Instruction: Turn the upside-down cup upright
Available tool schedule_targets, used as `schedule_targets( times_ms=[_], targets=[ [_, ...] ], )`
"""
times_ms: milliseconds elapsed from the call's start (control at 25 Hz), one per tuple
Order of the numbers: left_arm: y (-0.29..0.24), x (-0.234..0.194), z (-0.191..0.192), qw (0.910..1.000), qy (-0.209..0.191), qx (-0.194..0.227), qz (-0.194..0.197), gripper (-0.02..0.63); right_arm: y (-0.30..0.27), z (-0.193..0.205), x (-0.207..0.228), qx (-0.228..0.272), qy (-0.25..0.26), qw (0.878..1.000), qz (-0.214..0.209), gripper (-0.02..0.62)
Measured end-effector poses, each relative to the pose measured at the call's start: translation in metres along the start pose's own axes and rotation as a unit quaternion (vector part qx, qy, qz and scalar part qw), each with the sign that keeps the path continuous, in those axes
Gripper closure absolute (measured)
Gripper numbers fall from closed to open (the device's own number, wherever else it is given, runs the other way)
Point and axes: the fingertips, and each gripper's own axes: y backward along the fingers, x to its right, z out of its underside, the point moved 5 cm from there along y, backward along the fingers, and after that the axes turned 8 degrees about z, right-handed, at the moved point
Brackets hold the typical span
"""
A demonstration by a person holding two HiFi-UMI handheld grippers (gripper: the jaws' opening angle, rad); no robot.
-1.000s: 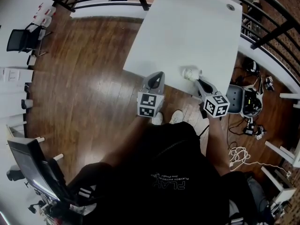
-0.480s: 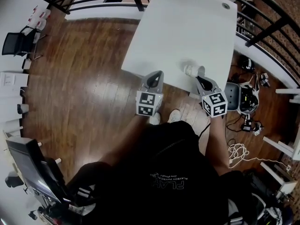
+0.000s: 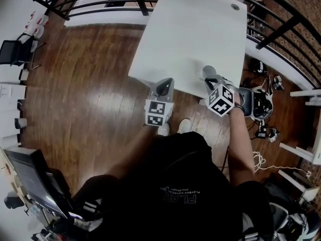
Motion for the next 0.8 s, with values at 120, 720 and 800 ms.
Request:
schedule_targets(
  times_ms=[120,720,800],
  targets=[
    [0.005,-0.006,-0.001,1.0,0.005,0.003,-0.001,0.607,-0.007,-0.004,-0.001,-0.035,0.037,0.999,-0.016,0.569],
    [0.016,-0.017,0.008,0.9996,0.019,0.012,-0.019,0.607,-0.03,0.007,-0.014,-0.082,0.091,0.992,-0.012,0.557],
    [0.014,-0.016,0.008,0.9996,0.019,0.012,-0.017,0.608,-0.031,0.009,-0.013,-0.083,0.093,0.992,-0.001,0.514]
  ],
)
